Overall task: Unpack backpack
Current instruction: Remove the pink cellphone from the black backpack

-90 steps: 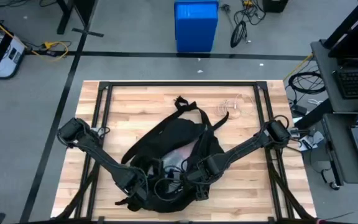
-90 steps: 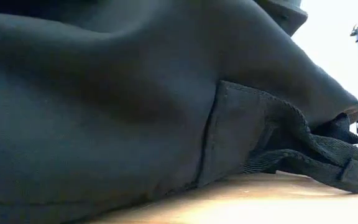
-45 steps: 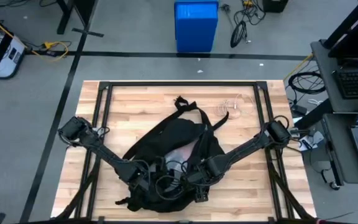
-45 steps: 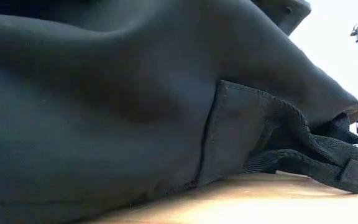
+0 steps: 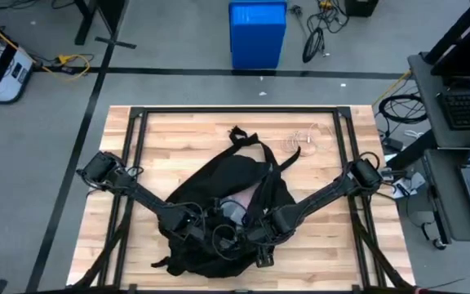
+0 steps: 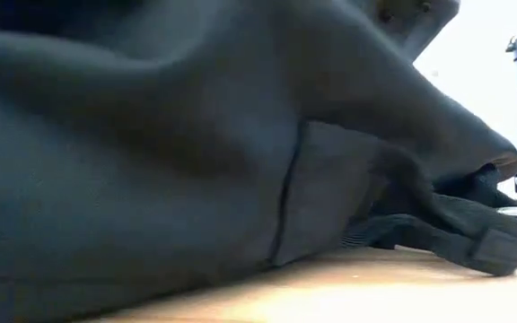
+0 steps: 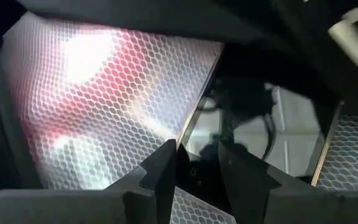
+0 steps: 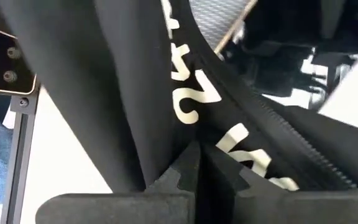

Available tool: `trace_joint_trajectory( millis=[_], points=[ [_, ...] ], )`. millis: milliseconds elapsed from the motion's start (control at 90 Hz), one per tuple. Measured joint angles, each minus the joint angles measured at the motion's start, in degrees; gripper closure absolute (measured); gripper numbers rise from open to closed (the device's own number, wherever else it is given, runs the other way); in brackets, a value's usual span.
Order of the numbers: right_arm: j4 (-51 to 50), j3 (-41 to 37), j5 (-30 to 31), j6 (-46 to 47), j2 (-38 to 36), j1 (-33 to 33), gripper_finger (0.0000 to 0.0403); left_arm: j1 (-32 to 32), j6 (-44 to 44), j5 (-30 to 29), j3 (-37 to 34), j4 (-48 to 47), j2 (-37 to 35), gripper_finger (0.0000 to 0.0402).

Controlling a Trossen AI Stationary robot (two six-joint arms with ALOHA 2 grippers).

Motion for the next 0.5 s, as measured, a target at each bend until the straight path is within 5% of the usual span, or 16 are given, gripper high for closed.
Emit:
trace_joint_trajectory(
  millis=[500],
  points=[
    [0.4, 0.0, 0.0, 0.0, 0.0, 0.3, 0.0403, 0.0, -8.4, -14.6, -0.2, -11.4, 0.1, 0.0298]
  ],
)
